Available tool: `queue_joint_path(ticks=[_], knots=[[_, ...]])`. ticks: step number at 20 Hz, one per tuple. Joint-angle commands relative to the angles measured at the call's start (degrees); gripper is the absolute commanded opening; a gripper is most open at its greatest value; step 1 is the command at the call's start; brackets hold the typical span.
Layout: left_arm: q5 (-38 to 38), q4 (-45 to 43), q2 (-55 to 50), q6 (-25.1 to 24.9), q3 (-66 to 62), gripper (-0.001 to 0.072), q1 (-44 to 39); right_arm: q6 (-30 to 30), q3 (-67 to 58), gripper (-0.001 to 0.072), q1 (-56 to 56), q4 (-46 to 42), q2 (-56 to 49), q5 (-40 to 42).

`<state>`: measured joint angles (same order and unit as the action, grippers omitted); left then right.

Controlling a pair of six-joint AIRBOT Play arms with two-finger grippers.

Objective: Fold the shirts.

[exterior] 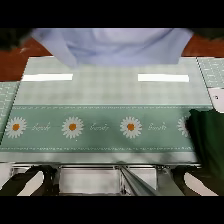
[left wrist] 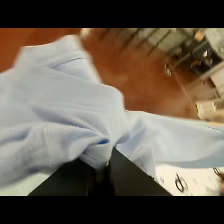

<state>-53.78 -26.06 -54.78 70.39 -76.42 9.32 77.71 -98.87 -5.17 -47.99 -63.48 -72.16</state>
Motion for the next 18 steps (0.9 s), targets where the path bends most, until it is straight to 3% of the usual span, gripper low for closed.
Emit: queue_joint_path(ticks=[1, 6, 10, 14, 18], knots=[[-1.42, -8.92, 4.42, 3.26, -12.94, 0.0026, 2.67, 3.15, -17.22, 0.0018, -2.64, -10.32, 2.54, -8.41], [-6.95, -20.31, 16.02, 5.60, -14.29, 0.0026, 4.15, 5.18, -17.09, 0.0018, -2.62, -24.28, 13.49, -14.80], [-17.77, -22.03, 23.34, 5.62, -13.42, 0.0026, 4.15, 6.84, -10.54, 0.0019, -2.62, -23.98, 22.08, -18.38], [-25.44, -22.05, 27.41, 6.95, -5.53, 0.0026, 4.15, 8.31, 5.86, 0.0018, -2.64, -24.17, 30.21, -21.49], [-25.75, -24.98, 28.89, 8.39, 11.78, 0.0026, 4.15, 9.20, 25.24, 0.0018, -2.62, -24.22, 34.88, -19.26]])
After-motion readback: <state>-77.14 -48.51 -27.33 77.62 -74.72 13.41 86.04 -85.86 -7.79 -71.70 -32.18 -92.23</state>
